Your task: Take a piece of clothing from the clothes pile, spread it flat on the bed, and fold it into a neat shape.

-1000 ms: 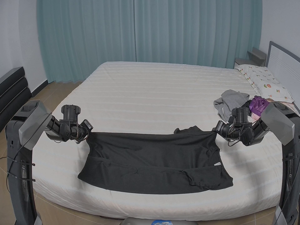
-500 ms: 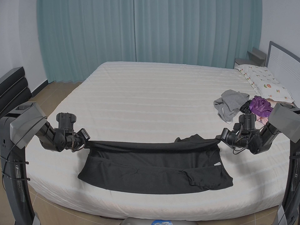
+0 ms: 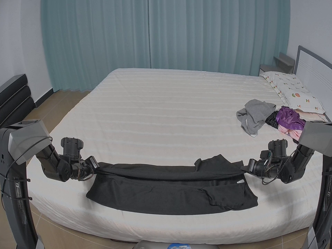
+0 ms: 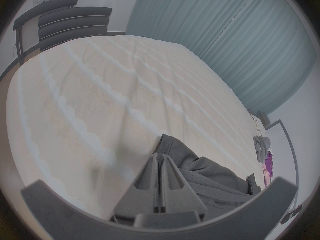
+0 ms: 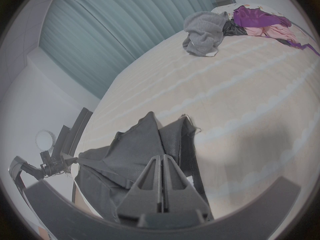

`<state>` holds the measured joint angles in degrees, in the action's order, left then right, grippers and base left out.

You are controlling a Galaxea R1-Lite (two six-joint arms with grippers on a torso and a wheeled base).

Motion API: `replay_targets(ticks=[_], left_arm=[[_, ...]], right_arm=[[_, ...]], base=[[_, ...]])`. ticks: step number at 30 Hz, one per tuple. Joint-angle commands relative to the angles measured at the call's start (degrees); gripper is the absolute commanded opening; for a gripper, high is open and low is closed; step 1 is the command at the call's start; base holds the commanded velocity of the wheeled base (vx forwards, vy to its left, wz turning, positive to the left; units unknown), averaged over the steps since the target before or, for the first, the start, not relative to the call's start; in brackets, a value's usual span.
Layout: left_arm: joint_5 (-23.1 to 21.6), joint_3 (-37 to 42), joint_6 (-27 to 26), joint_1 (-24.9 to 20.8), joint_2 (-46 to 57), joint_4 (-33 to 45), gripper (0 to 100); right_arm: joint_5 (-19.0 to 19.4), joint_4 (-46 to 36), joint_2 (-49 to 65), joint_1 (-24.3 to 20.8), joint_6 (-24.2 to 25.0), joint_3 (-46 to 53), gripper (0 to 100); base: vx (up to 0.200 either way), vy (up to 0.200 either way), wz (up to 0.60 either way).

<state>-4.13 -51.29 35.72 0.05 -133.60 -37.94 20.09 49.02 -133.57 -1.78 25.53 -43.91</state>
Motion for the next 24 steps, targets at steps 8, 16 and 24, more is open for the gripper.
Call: replay_targets(ticks=[8, 16, 24], left_arm=[[-0.5, 2.9, -0.1, -0.2, -0.2, -0.5, 0], [-0.8, 3.3, 0.1, -0.5, 1.6, -0.5, 100], [-0.9, -2.9, 0.6, -0.1, 1.8, 0.1, 100]], right_arm=[[0.2, -0.2, -2.3, 0.0, -2.8, 1.8, 0], [0.5, -0.1, -1.3, 0.2, -2.9, 1.0, 100], [1.4, -1.2, -1.7, 1.1, 3.7, -5.5, 100]], base=[[0.0, 0.0, 0.0], [0.0, 0.0, 0.0], [0.0, 0.0, 0.0]])
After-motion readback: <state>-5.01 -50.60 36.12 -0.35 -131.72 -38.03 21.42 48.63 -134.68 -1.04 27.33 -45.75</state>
